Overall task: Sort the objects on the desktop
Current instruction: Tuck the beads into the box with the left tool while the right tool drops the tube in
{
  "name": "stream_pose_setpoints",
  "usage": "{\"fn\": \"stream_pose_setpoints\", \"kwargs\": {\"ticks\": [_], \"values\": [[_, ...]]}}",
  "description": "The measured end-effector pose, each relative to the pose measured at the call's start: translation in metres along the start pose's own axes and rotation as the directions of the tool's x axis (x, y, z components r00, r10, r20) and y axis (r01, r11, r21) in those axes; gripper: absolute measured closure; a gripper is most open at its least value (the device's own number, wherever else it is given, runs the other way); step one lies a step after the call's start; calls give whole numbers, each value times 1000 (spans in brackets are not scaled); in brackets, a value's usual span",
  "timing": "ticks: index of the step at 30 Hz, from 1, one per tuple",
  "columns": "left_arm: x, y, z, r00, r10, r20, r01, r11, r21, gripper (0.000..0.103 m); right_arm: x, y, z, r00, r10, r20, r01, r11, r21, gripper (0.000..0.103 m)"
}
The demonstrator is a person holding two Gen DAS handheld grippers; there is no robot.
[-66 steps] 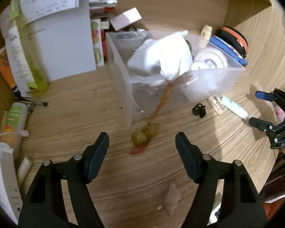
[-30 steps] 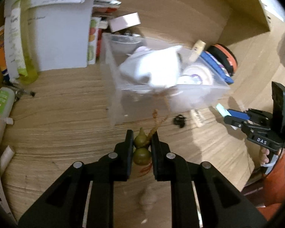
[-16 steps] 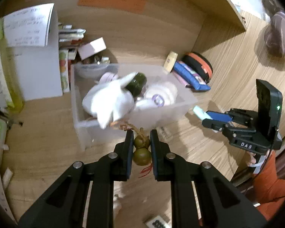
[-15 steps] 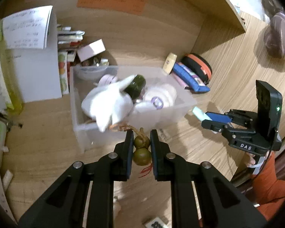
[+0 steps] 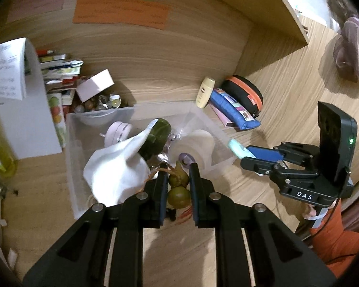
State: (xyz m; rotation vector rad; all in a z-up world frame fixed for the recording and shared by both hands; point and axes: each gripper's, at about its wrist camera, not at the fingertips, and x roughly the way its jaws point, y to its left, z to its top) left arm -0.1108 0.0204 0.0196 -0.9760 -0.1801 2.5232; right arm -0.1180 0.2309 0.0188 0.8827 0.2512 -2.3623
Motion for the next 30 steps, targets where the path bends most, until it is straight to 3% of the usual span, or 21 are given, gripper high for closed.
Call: {"fn": "stream_pose_setpoints", "kwargs": {"ticks": [8,17,30], "values": [[31,12,10,998,16,-54,-16,1000,-8,87,16,-11,12,1000,-10,-2,10,1000,18,80],[50,33,22,993,95,-71,-98,995,-36,87,45,-21,19,999,-29,-33,30,999,37,80],[42,17,4,990,101,-102,-97,995,36,86,47,-14,14,997,-53,-55,54,998,12,80]]}}
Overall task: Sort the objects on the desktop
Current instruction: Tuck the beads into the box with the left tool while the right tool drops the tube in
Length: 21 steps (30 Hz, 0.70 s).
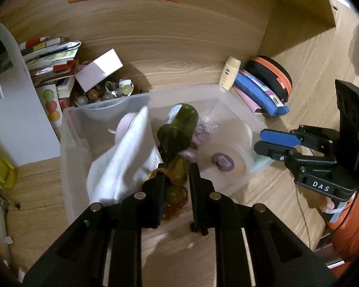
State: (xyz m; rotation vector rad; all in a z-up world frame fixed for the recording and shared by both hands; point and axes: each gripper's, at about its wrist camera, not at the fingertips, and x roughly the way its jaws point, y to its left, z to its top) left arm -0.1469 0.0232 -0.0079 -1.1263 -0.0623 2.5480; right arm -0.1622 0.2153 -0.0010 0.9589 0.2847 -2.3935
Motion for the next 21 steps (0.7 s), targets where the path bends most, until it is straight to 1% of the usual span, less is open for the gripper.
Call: {"fn": "stream_pose_setpoints", "kwargs": {"ticks": [1,2,4,7,9,11,13,14,16,17,18,21], "values": [[-2,-1,-2,1000,-2,1,2,1000,1,85,-2,1,0,1000,-3,4,3,1000,-5,80],[-4,-2,-3,1000,-3,2,3,1000,0,79,-4,2,-1,1000,-3,6,3,1000,-5,80],[-10,-3,-7,1000,-7,4,7,1000,6,74,-9,3,-2,1000,-2,12,2,1000,2,79],[-19,-6,-13,1000,7,21,-8,1000,17,71,-16,3,-5,1000,-5,25,4,1000,15,72],[-23,-6,-17,1000,-13,12,13,1000,13,69,-19,4,-8,1000,9,25,-10,1000,27,63],[-28,-9,-22,1000,13,26,-13,1000,27,67,-22,5,-11,999,16,28,-17,999,34,62],[-34,-10,-25,999,23,37,-24,999,35,65,-25,8,-14,999,13,32,-14,999,30,61],[-37,-10,-27,999,21,41,-22,999,34,62,-27,9,-16,999,8,38,-10,1000,30,59],[-43,-9,-30,999,13,45,-15,999,32,60,-30,12,-18,999,17,41,-18,999,29,54],[-45,-9,-32,999,12,43,-14,999,36,60,-31,14,-19,999,17,44,-19,999,28,49],[-46,-9,-33,999,17,41,-19,999,40,60,-33,15,-21,999,15,46,-16,1000,24,41],[-48,-9,-38,998,44,37,-46,998,48,60,-39,20,-26,998,0,58,0,1000,8,25]]}}
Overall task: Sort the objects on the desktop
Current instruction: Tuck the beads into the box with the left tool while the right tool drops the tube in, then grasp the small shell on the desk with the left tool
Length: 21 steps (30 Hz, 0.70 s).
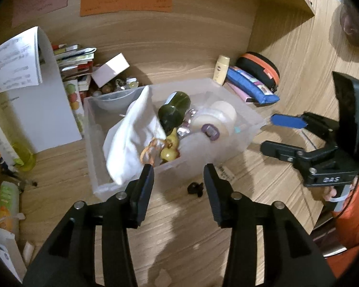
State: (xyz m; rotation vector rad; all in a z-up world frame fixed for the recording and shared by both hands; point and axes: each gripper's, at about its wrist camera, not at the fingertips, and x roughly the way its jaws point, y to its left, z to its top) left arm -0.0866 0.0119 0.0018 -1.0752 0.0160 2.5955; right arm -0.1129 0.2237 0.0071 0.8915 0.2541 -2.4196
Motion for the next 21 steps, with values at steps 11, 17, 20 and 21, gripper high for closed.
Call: {"fn": "stream_pose_setpoints", "kwargs": {"ticks": [11,17,20,21], "values": [[-36,12,-27,994,92,66,-90,995,-32,28,-11,13,-21,999,-6,-43,6,1000,2,18],[-43,19,-60,992,119,31,-118,993,-29,28,-5,23,-35,997,33,-74,-32,999,15,18],[-39,24,-78,991,137,-4,-137,990,-34,28,3,25,-41,994,53,-98,-49,998,42,18],[-37,25,-83,991,135,-15,-136,990,-36,28,6,26,-43,993,58,-104,-53,997,50,18]]}}
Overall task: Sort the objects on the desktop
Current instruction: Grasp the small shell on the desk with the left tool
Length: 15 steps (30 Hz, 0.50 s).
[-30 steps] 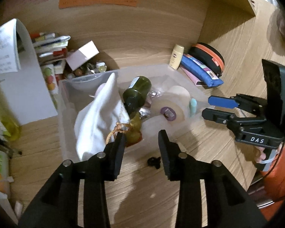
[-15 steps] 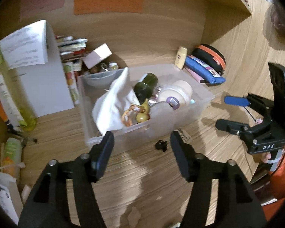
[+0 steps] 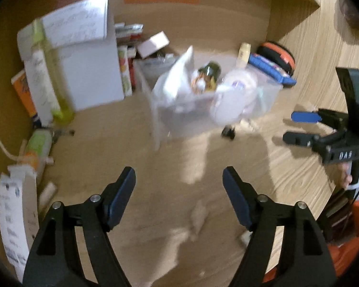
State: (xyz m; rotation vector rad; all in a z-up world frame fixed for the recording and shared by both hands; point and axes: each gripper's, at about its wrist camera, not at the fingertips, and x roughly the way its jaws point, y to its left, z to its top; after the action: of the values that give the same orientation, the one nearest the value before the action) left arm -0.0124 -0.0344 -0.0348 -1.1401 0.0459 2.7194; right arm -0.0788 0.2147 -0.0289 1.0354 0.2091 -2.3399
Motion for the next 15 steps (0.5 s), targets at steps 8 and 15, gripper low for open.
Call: {"fn": "stream_pose_setpoints", "kwargs": {"ticks": [8,15], "values": [[3,0,-21,997,-74,-14,74,997,-4,34,24,10,-2,999,10,-50,-9,1000,4,18],[16,-10,-30,992,-105,-63,107,994,38,50,39,15,3,998,-15,-64,15,1000,2,21]]}}
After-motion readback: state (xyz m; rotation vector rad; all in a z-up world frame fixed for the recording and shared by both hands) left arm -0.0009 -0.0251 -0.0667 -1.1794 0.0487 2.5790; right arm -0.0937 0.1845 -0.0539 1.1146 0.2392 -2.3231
